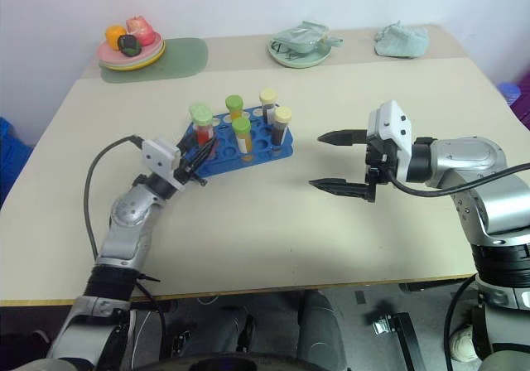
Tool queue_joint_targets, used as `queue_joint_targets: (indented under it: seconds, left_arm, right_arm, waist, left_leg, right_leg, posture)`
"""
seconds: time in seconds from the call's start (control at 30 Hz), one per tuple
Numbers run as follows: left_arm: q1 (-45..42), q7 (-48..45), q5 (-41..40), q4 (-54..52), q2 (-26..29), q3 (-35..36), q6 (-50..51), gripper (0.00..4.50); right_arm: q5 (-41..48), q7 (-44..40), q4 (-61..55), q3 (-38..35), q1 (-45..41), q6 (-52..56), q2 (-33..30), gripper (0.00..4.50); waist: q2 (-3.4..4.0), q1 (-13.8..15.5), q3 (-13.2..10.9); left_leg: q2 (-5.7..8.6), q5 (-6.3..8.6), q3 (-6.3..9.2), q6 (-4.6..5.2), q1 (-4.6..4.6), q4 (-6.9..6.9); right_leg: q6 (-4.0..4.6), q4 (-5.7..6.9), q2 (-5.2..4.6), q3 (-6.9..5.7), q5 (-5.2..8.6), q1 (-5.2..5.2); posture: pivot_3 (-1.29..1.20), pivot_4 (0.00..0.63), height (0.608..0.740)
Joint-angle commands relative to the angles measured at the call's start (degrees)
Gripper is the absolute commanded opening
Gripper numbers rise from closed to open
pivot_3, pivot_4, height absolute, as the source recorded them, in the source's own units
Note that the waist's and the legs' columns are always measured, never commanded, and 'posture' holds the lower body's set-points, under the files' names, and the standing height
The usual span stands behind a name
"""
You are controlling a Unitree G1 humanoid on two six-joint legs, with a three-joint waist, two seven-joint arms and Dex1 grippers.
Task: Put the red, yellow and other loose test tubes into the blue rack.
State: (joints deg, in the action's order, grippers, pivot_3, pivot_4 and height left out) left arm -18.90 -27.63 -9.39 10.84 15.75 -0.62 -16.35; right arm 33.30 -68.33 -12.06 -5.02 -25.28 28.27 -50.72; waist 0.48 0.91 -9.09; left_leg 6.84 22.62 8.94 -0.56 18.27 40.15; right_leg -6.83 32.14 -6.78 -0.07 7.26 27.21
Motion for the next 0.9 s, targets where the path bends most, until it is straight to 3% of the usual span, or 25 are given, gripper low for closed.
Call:
queue_joint_targets:
  seconds: [0.03, 0.9]
  left_arm:
    - [-0.70, -0.25, 0.18, 0.31, -0.36, 0.24, -0.99, 0.71]
    - [3.24, -2.33, -6.59, -1.37, -3.83, 2.85, 5.27, 0.71]
  right_arm:
    - [0.07, 0.14, -1.19, -1.50, -1.20, -0.86, -0.58, 4.50]
    - [-1.56, 0.22, -0.18, -1.13, -1.39, -2.58, -0.04, 4.50]
  waist:
    - [0.00, 0.00, 0.00]
    - [0.00, -0.01, 0.05]
  left_leg:
    - [0.00, 0.00, 0.00, 0.00, 0.00, 0.00]
    - [0.00, 0.00, 0.00, 0.00, -0.04, 0.00]
  right_leg:
    - [0.00, 0.00, 0.00, 0.00, 0.00, 0.00]
    - [0.00, 0.00, 0.00, 0.00, 0.00, -0.03]
  posture:
    - [0.00, 0.150, 0.740]
    - [0.00, 0.150, 0.740]
